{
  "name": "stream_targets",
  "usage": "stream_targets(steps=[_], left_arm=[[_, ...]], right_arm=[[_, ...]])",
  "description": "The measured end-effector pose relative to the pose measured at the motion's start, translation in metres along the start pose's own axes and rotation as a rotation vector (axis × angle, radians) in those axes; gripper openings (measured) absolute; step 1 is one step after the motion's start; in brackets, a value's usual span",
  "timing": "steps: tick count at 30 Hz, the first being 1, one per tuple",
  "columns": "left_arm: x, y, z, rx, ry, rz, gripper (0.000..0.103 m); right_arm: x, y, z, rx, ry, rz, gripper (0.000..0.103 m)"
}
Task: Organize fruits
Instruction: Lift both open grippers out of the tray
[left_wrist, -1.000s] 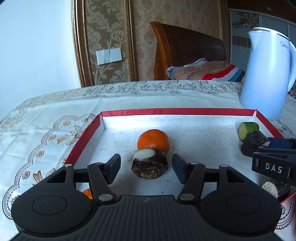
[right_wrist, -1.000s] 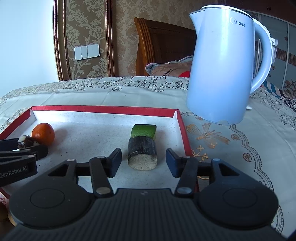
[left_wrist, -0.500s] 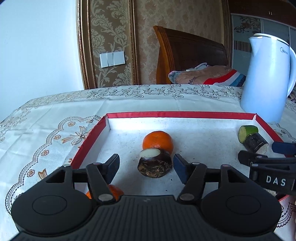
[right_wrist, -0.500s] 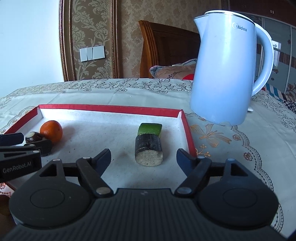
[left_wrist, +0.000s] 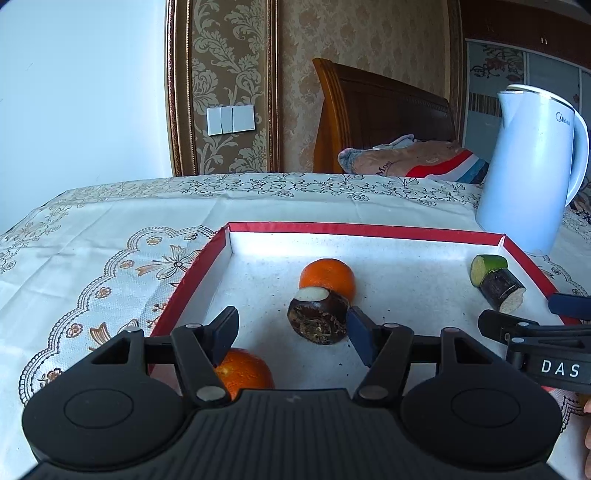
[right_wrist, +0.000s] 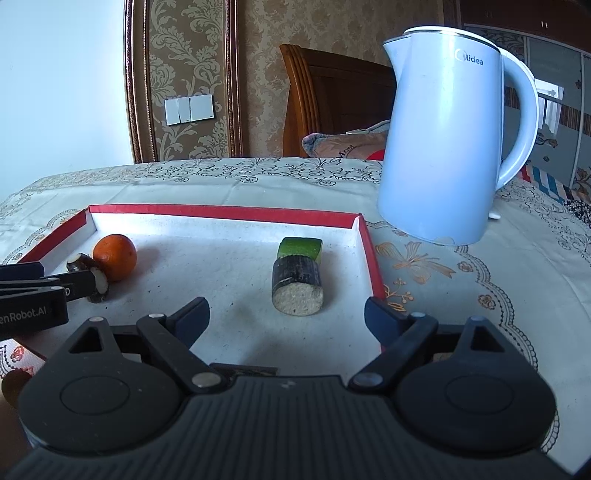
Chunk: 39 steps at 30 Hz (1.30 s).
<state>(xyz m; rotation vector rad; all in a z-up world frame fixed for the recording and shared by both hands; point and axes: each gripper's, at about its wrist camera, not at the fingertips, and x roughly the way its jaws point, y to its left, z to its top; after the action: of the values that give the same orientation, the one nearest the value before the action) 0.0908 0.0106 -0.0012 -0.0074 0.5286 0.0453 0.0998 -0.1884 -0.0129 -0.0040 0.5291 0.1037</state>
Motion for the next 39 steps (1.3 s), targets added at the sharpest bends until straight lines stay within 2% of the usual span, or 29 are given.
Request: stream_targets(steps=[4, 5, 6, 8, 24, 29, 39], left_arm=[[-0.009, 0.007, -0.002, -0.025, -0.011, -0.004, 0.064], [-0.012, 0.008, -0.003, -0.034, -0.014, -0.004, 0.066], [-0.013, 0.01, -0.003, -0.042, -0.015, -0.008, 0.074], [-0.017, 0.013, -0.005, -0.057, -0.018, -0.012, 0.077], [-0.033, 0.022, -0.013, -0.075, -0.015, -0.022, 0.077], [-0.044, 0.027, -0.019, -0.089, -0.013, -0.036, 0.077], [-0.072, 0.034, -0.037, -0.065, -0.048, -0.054, 0.077]], right_arm=[[-0.008, 0.0, -0.004, 0.004, -0.001, 0.023, 0.096], [-0.01, 0.0, -0.005, 0.005, -0.004, 0.027, 0.097], [-0.012, 0.0, -0.006, 0.005, -0.004, 0.03, 0.097], [-0.015, 0.0, -0.008, 0.006, -0.008, 0.032, 0.098], [-0.034, -0.003, -0.016, 0.038, -0.037, 0.056, 0.1], [-0.044, -0.001, -0.02, 0.041, -0.041, 0.066, 0.103], [-0.066, -0.003, -0.031, 0.06, -0.081, 0.078, 0.103]])
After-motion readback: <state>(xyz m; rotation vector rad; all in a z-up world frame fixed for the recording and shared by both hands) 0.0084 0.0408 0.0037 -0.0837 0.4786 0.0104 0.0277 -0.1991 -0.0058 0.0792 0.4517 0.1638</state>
